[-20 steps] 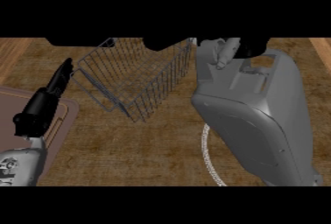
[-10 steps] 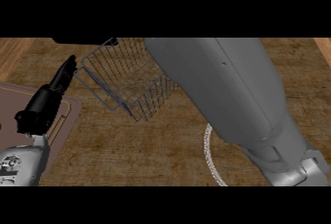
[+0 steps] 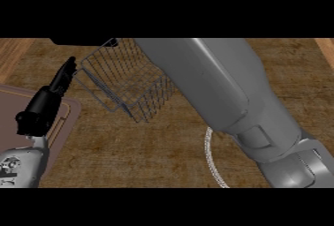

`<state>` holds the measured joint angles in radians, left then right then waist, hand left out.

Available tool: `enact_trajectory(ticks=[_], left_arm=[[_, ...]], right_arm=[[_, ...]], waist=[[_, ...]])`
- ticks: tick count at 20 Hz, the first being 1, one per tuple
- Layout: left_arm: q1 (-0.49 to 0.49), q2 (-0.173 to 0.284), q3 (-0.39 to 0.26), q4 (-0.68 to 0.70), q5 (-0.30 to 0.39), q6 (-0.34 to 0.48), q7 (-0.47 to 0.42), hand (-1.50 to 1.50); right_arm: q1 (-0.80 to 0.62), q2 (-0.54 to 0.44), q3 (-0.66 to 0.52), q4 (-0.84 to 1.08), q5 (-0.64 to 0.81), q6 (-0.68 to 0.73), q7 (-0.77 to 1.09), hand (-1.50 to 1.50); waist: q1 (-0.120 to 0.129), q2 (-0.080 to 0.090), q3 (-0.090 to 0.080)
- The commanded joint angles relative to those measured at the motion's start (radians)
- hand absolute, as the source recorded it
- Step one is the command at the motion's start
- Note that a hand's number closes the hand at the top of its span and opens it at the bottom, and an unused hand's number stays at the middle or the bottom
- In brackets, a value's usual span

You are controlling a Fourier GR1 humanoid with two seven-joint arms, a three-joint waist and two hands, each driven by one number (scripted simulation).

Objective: Pick the squash from the placemat and place it in the basket

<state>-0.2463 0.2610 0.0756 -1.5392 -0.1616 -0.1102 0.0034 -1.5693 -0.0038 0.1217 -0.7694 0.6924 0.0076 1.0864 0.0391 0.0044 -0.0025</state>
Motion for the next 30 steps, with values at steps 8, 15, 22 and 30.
enact_trajectory(ticks=[8, 15, 22, 30], left_arm=[[0.028, 0.004, 0.019, 0.026, 0.006, -0.01, -0.038, 0.0], [0.022, -0.023, -0.001, 0.025, -0.021, 0.012, -0.042, 0.0], [0.014, 0.005, 0.034, 0.0, 0.014, -0.013, -0.003, 0.0], [0.013, 0.015, 0.045, -0.01, 0.001, -0.001, 0.017, 0.0]], right_arm=[[-0.123, 0.004, 0.041, 0.198, -0.085, 0.178, 0.093, -1.5], [-0.092, 0.004, 0.028, 0.194, -0.19, 0.048, 0.009, -1.5], [-0.072, 0.002, -0.04, 0.134, -0.107, -0.305, -0.015, -1.5], [0.002, -0.104, -0.098, 0.069, 0.02, -0.595, 0.032, -1.5]], waist=[[-0.009, -0.002, 0.0], [-0.013, 0.0, 0.001], [-0.022, -0.003, 0.002], [-0.054, -0.012, 0.003]])
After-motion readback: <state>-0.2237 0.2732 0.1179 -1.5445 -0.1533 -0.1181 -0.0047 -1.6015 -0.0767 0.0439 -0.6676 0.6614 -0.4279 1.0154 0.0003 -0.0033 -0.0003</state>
